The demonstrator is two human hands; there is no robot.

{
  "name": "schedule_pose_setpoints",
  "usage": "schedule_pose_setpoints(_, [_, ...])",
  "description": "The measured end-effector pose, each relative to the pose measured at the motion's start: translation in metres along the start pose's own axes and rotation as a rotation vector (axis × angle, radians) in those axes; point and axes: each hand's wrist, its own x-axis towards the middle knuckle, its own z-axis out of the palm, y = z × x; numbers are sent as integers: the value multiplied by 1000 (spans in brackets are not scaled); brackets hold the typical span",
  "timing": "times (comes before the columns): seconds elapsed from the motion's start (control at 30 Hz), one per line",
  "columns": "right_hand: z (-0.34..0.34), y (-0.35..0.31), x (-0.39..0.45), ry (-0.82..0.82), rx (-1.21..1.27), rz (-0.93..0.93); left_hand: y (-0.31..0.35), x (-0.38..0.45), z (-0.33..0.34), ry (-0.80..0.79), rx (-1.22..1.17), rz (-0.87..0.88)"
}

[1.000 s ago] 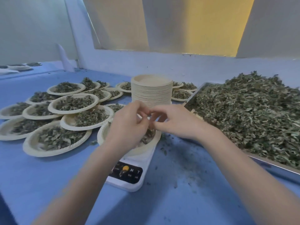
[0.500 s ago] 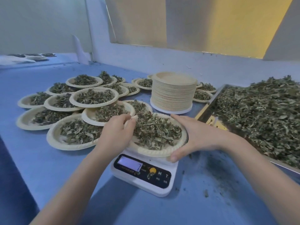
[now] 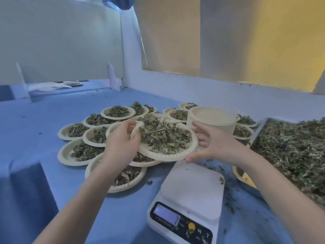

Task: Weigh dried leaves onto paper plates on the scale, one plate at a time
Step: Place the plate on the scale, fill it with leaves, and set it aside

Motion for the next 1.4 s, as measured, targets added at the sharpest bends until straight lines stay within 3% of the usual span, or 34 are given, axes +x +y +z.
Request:
schedule_pose_setpoints(0.13, [11,-11,30,51,182,-41,-9,17,-21,48,-3,-40])
schedule_pose_setpoints(0.23, [19,-27,57,124,146,-94,-16,33,-38,98,10,-86])
schedule_pose_setpoints(0.5, [75,-92,144,113,-60,-179,-58,71,-106,275,57,-227])
schedule_pose_setpoints(0.8, [205,-159,263,-142,-218,-265,-161,105,-187,534,197,-391])
schedule_pose_setpoints(1.1, [329,-174,313,-368,-476,-243,-269,98,-224,548,269,-585])
schedule_pose_setpoints(1.4, [337,-169,310,-346,-684,-161,-292,92,-211,469,305,-590])
